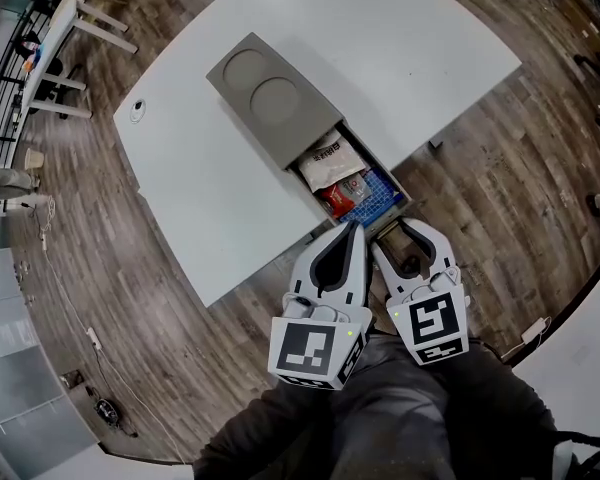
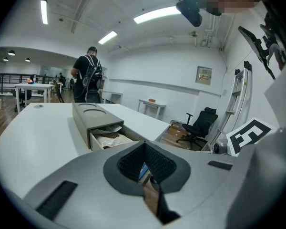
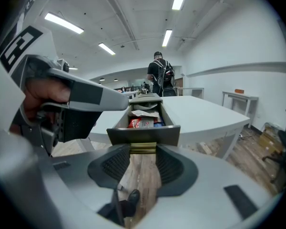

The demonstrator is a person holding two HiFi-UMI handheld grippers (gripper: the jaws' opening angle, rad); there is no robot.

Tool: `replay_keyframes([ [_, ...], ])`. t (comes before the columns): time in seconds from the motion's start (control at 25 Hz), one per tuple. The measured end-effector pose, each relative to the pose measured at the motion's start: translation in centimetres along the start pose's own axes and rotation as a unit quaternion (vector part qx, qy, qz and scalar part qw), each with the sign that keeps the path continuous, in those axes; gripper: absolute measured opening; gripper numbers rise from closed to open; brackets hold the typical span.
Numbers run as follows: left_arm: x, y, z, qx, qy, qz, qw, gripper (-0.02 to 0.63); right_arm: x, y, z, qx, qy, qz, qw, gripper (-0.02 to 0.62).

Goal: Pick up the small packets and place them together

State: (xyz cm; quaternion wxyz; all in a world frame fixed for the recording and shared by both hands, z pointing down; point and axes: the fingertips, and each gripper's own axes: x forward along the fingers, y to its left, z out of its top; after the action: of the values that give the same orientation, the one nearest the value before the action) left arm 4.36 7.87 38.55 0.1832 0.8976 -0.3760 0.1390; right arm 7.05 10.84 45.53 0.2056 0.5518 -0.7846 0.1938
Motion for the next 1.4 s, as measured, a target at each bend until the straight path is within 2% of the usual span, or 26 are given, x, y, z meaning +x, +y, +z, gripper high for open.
replay_keyframes([
  [0.56, -0.3, -1.2, -0.4, 0.004, 0.007, -0.01, 0.9999, -0.005, -1.3, 0.1, -0.8, 0.01, -0.009, -0.005, 1.0, 0.176],
  [0.96, -0.6, -1.3, -1.2, 0.003, 0.011, -0.002, 0.9999, -0.005, -1.4, 0.1, -0.8, 0.025, -0.047, 0.01, 0.999, 0.176],
  [1.16, -0.7, -1.2, -0.9, 0.005, 0.006, 0.003, 1.0, -0.005, -1.1, 0.2, -1.3, 0.05, -0.04, 0.029, 0.998, 0.178],
  [1.4, -0.6, -1.3, -0.5, 0.006, 0.006, 0.004, 1.0, -0.005, -1.7, -0.1, -1.6, 0.056, -0.026, 0.037, 0.997, 0.193],
])
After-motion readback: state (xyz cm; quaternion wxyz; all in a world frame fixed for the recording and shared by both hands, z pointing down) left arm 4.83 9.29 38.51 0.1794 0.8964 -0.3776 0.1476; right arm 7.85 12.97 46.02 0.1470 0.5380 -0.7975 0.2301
